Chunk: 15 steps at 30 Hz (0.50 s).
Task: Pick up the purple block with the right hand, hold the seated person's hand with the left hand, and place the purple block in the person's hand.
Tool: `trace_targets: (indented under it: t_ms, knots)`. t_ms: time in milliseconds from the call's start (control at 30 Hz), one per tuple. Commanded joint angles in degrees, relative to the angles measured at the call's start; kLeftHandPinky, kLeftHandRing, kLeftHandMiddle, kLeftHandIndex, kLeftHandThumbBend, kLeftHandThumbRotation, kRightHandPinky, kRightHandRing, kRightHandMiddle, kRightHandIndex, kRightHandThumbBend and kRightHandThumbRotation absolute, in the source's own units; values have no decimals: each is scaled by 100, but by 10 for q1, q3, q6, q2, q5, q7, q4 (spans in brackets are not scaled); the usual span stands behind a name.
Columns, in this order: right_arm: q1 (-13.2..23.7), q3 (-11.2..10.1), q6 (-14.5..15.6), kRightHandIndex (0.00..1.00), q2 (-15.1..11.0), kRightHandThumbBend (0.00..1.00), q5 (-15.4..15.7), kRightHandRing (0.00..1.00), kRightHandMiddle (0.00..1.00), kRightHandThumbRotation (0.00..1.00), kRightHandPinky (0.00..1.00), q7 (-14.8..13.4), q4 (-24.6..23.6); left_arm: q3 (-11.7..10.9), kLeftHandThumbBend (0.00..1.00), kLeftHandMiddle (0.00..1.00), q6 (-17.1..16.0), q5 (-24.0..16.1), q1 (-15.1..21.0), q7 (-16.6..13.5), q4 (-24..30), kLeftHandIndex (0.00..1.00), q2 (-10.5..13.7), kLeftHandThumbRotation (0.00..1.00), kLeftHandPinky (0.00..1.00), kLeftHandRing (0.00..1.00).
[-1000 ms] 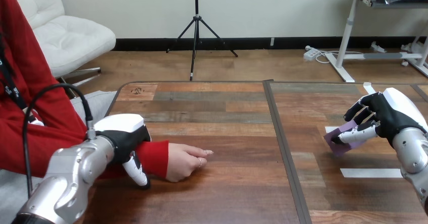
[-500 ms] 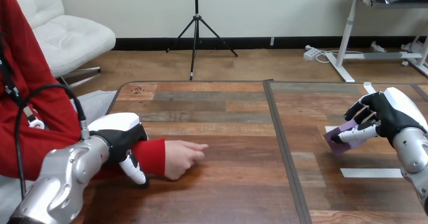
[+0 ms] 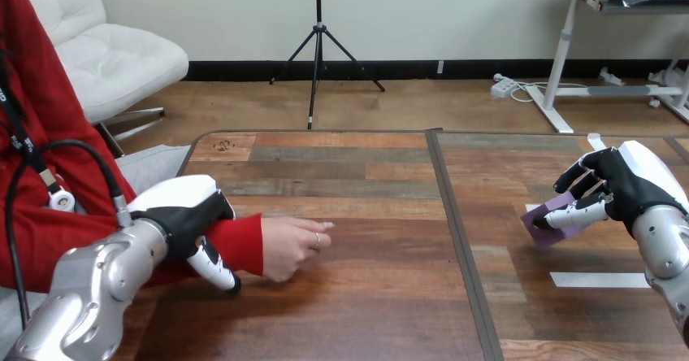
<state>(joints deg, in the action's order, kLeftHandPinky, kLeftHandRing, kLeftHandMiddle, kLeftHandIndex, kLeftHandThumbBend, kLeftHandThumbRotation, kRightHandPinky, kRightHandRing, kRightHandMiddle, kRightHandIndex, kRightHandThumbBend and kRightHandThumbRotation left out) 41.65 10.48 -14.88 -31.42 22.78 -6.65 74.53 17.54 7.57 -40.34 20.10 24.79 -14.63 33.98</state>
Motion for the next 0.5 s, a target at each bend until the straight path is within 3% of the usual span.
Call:
trace_targets:
  t_ms: [0, 467]
  knots:
    - [41, -12, -3, 50, 13, 77, -12, 48, 51, 0, 44, -6, -25, -49, 65, 32, -13, 19, 46, -43, 68, 36, 6, 0, 16, 22]
    - [47, -7, -5, 51, 18, 77, -10, 47, 51, 0, 45, -10, -28, -68, 62, 31, -18, 42, 43, -69, 105, 34, -8, 0, 16, 22]
